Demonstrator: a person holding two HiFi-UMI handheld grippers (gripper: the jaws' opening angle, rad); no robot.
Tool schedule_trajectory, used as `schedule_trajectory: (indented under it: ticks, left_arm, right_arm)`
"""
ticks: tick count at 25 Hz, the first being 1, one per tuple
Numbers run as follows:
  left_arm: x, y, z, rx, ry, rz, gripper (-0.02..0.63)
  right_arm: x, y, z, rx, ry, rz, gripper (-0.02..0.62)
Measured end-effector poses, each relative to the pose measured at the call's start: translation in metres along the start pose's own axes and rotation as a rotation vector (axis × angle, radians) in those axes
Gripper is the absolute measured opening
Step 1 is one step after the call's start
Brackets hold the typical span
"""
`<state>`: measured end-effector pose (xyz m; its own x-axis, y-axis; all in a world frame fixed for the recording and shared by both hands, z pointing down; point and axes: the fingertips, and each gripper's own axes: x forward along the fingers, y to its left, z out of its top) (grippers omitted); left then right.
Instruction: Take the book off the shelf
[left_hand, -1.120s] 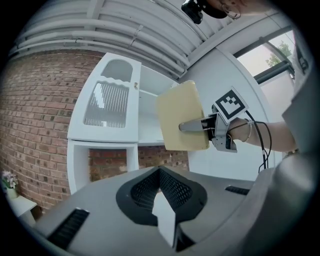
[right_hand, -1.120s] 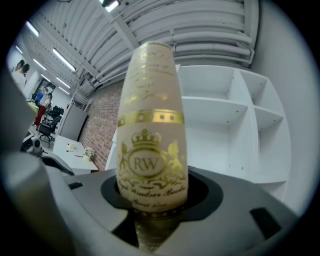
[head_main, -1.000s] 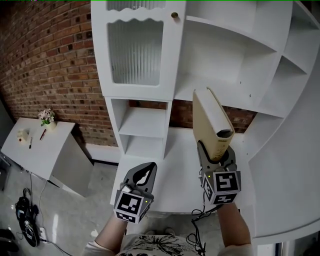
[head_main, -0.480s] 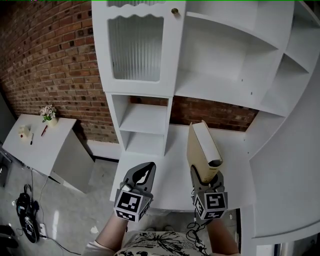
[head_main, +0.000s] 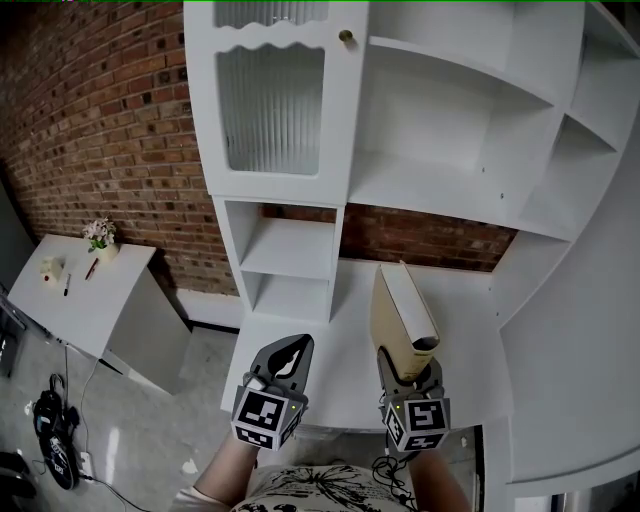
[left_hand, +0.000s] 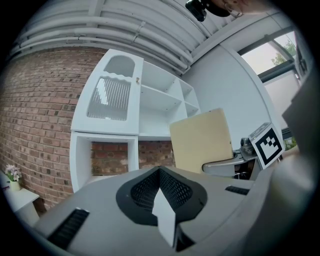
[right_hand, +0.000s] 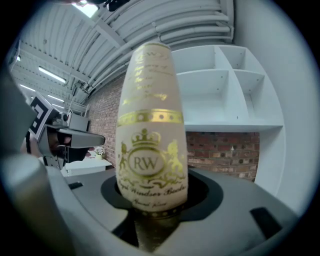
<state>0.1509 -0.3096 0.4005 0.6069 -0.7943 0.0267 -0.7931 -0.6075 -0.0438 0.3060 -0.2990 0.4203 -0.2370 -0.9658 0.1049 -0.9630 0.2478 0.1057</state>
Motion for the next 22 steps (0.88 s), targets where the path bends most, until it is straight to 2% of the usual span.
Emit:
schedule_trajectory:
  ticks: [22]
  left_arm:
    - [0.023, 0.004, 0.001, 0.007, -0.015, 0.011, 0.013]
  right_arm:
    - [0.021, -0.019, 0.013, 0.027, -0.019, -0.004, 0.218]
